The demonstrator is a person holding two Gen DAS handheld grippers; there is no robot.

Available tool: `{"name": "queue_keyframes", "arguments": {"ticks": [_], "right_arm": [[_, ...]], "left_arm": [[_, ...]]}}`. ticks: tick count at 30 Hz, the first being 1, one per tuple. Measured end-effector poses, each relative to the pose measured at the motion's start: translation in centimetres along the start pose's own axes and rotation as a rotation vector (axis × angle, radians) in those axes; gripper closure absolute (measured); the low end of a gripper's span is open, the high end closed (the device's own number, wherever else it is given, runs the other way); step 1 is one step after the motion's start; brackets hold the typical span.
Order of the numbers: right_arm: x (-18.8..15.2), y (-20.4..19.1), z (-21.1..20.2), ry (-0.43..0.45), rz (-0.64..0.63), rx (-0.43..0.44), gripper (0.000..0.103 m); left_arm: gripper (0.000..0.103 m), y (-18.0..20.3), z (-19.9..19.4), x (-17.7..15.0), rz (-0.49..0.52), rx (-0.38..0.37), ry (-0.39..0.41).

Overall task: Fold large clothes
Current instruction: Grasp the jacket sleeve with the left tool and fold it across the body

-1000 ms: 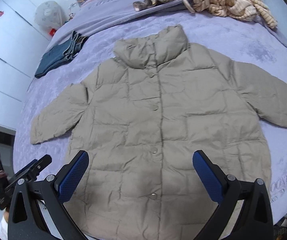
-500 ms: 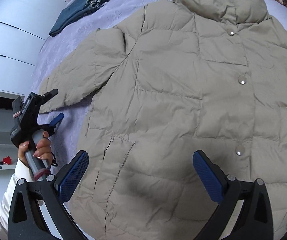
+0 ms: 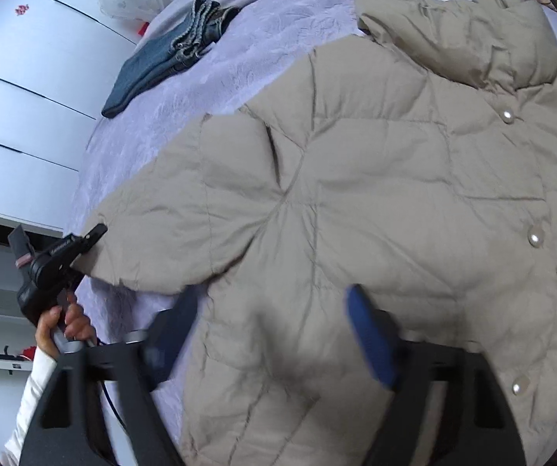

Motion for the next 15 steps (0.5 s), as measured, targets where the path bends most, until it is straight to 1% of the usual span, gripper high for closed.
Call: {"name": "queue_keyframes", "arguments": {"ticks": [1, 2, 4, 6, 8, 9, 10, 12, 13, 15], "right_arm": [[0.6, -0.4, 1.0, -0.012, 0.015, 0.034, 0.079], [1.3, -0.8, 2.0, -0.017, 0.032, 0.063, 0.082], [2.3, -1.9, 4.1, -0.016, 0.037, 0.096, 0.084], [2.7, -2.9, 6.5, -0.039, 0.035, 0.123, 0.084], [2.5, -3.5, 8.9, -0.078, 0.038, 0.126, 0.085], [2.3, -3.4, 9.9, -0.098, 0.031, 0.101, 0.086], [2.1, -3.4, 10.6, -0.116, 0.019, 0.081, 0.086], [2.0, -3.5, 11.0, -0.144, -0.004, 0.075, 0.086], [2.1, -3.7, 10.6, -0.16, -0.003, 0.092, 0.086], [2.2, -3.5, 9.1, -0.181, 0.023, 0.155, 0.086]], "left_arm": [[0.096, 0.9, -1.3, 0.6, 0.038, 0.003, 0.028], [0.096, 1.6, -2.7, 0.7, 0.065, -0.001, 0.048], [0.096, 3.4, -4.9, 1.3, 0.126, -0.009, 0.091], [0.096, 5.5, -7.3, 1.5, 0.195, -0.03, 0.129], [0.096, 8.9, -8.8, 1.4, 0.265, -0.077, 0.145], [0.096, 10.6, -9.3, 1.1, 0.303, -0.104, 0.146], [0.096, 12.5, -9.8, 0.6, 0.337, -0.134, 0.145], [0.096, 16.3, -10.5, -0.3, 0.395, -0.196, 0.146], [0.096, 18.6, -10.7, -0.8, 0.424, -0.238, 0.142], [0.096, 22.6, -11.2, -2.2, 0.47, -0.305, 0.135]]}}
Point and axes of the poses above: each gripper's, at about its wrist camera, not at the fingertips, and z roughly the way its jaws point, y to its right, x to its top, the point moved 7 cm from there along z, roughly the way its jaws point, and after that the axes turned 4 degrees about z, right-handed, at the moved point
